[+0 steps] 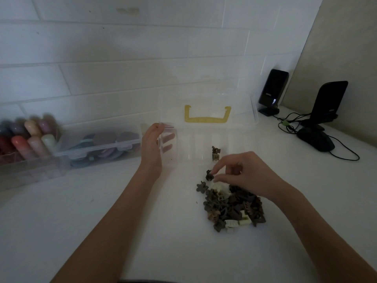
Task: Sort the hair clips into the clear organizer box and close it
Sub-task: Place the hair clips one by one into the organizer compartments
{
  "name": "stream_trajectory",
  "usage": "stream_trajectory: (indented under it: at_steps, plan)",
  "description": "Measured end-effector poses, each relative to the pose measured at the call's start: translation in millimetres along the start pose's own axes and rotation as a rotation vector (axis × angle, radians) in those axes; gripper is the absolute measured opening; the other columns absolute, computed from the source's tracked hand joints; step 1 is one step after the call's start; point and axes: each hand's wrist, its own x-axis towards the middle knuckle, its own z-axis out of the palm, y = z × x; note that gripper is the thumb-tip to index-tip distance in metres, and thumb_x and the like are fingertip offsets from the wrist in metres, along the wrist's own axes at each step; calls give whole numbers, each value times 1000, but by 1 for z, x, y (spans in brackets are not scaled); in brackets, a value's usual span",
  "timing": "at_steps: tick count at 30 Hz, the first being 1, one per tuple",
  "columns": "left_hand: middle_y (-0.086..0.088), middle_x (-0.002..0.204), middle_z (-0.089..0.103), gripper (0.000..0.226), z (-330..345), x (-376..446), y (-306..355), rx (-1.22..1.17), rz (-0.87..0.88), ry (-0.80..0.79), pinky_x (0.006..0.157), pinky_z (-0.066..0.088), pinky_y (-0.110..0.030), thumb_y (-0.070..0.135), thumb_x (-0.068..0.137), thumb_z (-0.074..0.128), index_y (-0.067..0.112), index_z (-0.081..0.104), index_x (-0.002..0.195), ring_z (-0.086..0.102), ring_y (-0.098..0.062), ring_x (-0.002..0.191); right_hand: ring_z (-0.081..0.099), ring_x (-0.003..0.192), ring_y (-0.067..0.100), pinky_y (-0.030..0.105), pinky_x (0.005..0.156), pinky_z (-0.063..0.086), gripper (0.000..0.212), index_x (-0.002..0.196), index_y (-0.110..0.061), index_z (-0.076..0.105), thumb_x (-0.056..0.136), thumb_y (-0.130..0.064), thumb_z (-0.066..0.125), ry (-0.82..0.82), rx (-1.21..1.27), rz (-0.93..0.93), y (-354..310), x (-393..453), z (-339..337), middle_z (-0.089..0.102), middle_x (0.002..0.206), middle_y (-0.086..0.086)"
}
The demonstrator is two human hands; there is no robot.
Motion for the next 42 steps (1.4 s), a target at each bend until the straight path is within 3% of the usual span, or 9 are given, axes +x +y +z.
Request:
stream_trajectory:
  at_steps: [4,8,13,20,25,29,33,36,42]
  plan:
    - [7,87,68,25,0,0,0,-9,-6,18,89,43,-41,25,92,47,27,62,73,64,-19,88,35,44,0,14,51,29,32,120,-46,56,88,-49,54,-84,-535,-27,-3,2,9,39,48,-13]
    - [5,92,67,22,0,1,-1,5,-3,11,89,44,-41,26,93,46,25,62,78,64,-19,89,30,48,-3,10,53,28,32,123,-44,55,92,-47,46,-51,-521,10,-1,1,11,51,60,-13]
    - [4,95,66,20,-1,1,-1,8,-12,22,87,43,-39,28,93,45,24,61,80,63,-18,89,40,50,3,21,53,32,17,100,-34,57,88,-46,54,-147,-460,13,0,1,8,43,55,-13]
    - [6,88,67,23,0,-1,0,-11,-7,29,86,43,-38,25,93,45,25,62,76,63,-17,86,54,68,5,22,60,36,44,114,-44,60,81,-68,45,-74,-650,76,-3,0,2,62,72,-9]
    - [5,90,67,23,0,-1,0,-14,-17,37,88,43,-39,25,93,45,24,61,76,63,-18,86,44,49,4,20,54,38,25,96,-36,71,77,-52,65,-103,-300,101,3,1,4,49,54,-11]
    - [4,91,67,22,0,-1,1,-14,-17,37,89,43,-40,25,92,45,24,62,77,63,-18,88,53,56,1,13,56,43,17,92,-22,73,76,-17,75,56,268,88,-1,3,1,64,66,-12]
    - [4,92,67,21,0,-1,1,-5,-8,42,88,43,-40,25,92,45,24,61,79,64,-18,87,60,56,10,24,43,45,21,94,-17,70,78,-4,71,117,533,119,0,3,-2,70,71,-1]
    - [4,91,67,22,-1,0,0,-12,-6,38,87,42,-39,25,92,45,24,61,78,64,-18,86,61,63,16,22,42,43,19,91,-12,66,77,0,71,189,543,72,4,5,-3,71,77,0]
    - [6,87,68,25,0,-1,0,-26,-10,46,86,41,-38,24,92,46,26,63,72,64,-19,87,55,71,6,11,57,41,23,83,-23,56,77,-10,74,462,85,41,14,12,7,61,85,-11]
